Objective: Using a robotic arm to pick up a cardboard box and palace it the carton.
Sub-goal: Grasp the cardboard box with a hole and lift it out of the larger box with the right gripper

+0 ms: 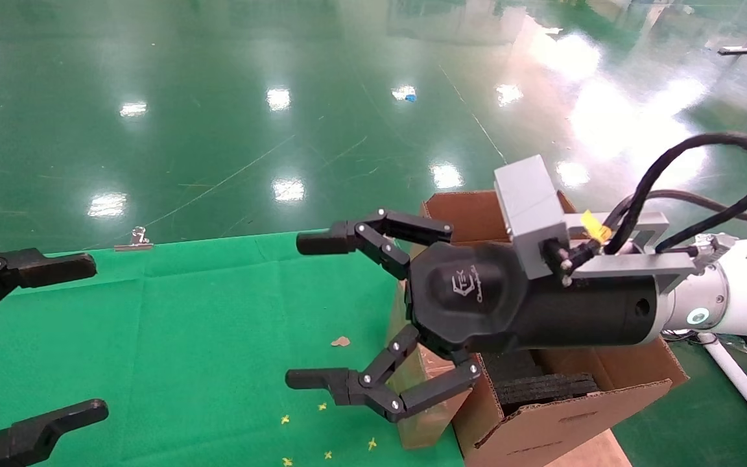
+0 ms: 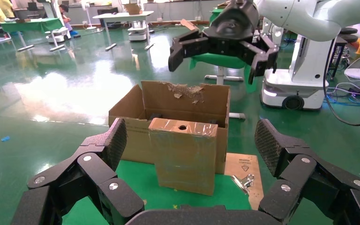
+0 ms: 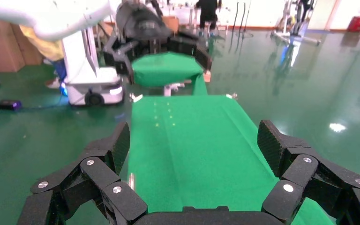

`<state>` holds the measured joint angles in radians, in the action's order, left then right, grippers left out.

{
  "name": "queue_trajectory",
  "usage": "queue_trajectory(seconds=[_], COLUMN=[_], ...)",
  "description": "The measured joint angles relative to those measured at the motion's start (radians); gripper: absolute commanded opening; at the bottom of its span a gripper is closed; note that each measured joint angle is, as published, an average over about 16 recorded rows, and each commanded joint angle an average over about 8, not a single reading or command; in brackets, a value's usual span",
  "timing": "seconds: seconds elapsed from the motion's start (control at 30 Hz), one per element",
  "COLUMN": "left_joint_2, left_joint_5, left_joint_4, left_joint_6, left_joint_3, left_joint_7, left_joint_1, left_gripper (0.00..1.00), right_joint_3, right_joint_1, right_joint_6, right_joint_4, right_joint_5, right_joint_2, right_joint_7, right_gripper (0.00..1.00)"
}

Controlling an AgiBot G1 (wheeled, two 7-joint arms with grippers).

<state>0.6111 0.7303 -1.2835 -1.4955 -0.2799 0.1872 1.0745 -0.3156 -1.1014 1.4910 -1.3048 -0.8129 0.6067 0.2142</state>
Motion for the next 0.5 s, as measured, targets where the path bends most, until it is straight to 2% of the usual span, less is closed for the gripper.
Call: queue_trajectory(seconds=[0.23,0.5], left_joint_2=[0.000,0.000], left_joint_5=[0.000,-0.001], left_joint_4=[0.000,0.001], left_joint_6=[0.000,0.000], left_joint_3=[-0.001,-0.001], left_joint_7=[0.000,-0.001], left_joint_1=[0.000,0.001], left_gripper=[1.00,1.00], right_joint_3=[-0.104,-0.308], right_joint_1=[-0.103,-0.312], right_joint_6=[0.012,0.057], right_joint_4=[-0.031,-0.050], right_joint_5=[-0.207,-0.504], right_joint_2=[0.029,0.113], right_joint_7=[0.089,0.258], right_gripper=[1.00,1.00])
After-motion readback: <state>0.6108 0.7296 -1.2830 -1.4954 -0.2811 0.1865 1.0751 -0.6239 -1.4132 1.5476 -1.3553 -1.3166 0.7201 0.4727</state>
